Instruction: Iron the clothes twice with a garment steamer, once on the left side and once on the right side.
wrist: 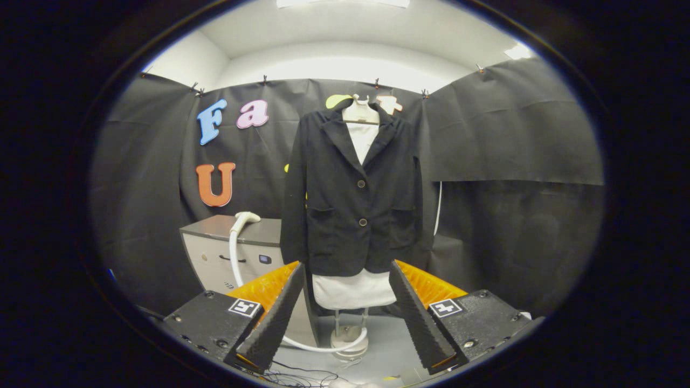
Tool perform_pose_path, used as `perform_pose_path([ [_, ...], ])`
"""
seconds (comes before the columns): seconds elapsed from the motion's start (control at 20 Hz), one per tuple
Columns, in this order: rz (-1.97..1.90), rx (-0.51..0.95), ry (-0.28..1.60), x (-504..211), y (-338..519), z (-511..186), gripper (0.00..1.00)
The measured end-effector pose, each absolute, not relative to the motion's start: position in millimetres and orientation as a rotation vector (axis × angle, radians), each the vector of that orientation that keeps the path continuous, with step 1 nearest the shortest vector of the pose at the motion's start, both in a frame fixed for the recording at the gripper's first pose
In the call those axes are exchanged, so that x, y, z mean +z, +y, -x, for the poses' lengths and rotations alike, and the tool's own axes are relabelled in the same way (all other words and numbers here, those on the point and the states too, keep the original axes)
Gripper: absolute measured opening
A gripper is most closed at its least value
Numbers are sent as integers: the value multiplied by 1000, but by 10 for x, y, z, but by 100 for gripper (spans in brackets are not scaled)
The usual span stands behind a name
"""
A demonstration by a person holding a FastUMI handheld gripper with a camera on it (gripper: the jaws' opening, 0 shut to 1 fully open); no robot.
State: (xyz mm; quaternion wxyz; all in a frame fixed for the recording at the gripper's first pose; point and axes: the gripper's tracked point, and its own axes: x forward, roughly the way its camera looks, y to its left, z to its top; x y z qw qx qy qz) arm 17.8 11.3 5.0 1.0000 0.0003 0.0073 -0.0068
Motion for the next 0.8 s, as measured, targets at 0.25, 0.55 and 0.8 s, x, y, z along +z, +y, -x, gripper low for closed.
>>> perform_pose_path([
  [0.25, 5, 7, 39, 144, 335, -515, 99],
  [0.55, -12, 71, 81, 384, 837, -1211, 99],
  [0.8, -16, 151, 106, 571, 1460, -1963, 98],
])
